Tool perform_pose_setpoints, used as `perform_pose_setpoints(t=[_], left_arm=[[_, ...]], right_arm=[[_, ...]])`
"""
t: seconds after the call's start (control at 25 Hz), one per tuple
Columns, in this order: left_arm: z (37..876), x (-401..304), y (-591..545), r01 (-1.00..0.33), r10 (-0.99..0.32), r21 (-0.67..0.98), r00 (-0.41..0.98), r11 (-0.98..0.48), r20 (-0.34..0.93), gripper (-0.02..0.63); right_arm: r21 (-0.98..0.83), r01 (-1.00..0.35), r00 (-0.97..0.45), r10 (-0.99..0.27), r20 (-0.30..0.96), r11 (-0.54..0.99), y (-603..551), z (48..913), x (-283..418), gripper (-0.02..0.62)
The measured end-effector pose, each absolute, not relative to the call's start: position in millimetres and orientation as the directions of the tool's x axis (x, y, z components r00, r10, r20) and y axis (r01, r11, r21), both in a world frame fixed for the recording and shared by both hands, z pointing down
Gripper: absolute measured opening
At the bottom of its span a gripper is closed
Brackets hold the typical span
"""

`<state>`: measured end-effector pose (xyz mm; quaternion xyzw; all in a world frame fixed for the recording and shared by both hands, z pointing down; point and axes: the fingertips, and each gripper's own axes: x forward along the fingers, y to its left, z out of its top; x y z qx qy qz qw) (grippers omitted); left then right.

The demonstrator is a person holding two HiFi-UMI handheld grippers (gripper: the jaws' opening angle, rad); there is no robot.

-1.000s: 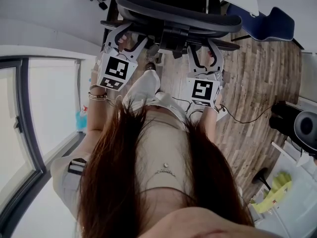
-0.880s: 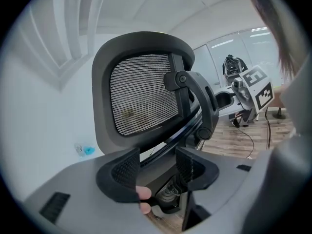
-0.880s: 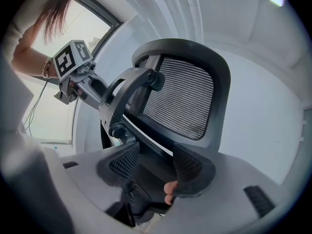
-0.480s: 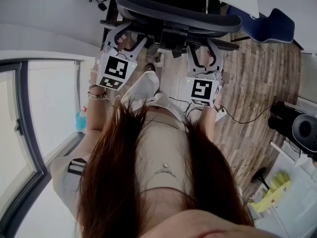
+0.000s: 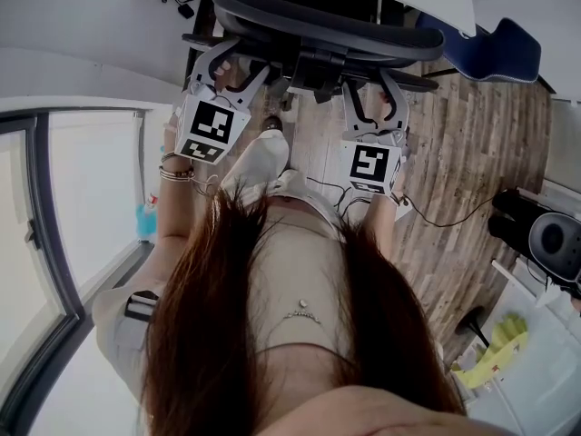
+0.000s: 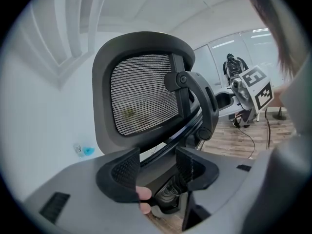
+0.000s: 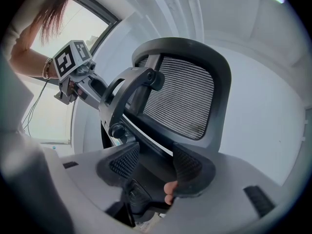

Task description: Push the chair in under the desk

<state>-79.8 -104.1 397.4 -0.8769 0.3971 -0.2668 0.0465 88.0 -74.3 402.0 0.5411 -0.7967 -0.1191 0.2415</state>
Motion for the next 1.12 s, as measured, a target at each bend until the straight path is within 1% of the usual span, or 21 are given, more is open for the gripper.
perform_pose_setpoints(t=[0.36,0.48,0.68,0.96,1.12], left_arm=[[397.5,-80.7,-121.5,-0.669,-0.719,-0.292,0.547,-0.684,0.430,0.219],[397.8,-82.3,-127.2,-0.666,-0.717,-0.295,0.546,-0.685,0.433,0.219],[395.8,-81.0,-136.3,-0.662,-0.717,-0.300,0.548,-0.687,0.431,0.219],[397.5,-85.6,-145.8,-0.668,-0.718,-0.290,0.552,-0.686,0.424,0.221],[397.6,-85.1,-151.2,-0.669,-0.719,-0.290,0.552,-0.684,0.423,0.221]], right_arm=[[0.452,-0.808,-0.294,-0.923,0.248,0.379,-90.5,402.0,86.8,0.228],[0.451,-0.810,-0.280,-0.923,0.264,0.374,-94.9,405.4,88.3,0.228],[0.450,-0.807,-0.297,-0.922,0.249,0.382,-104.8,400.9,86.1,0.228],[0.451,-0.810,-0.278,-0.922,0.268,0.375,-112.5,406.1,85.3,0.229],[0.454,-0.804,-0.307,-0.922,0.237,0.385,-120.1,399.8,78.9,0.229]])
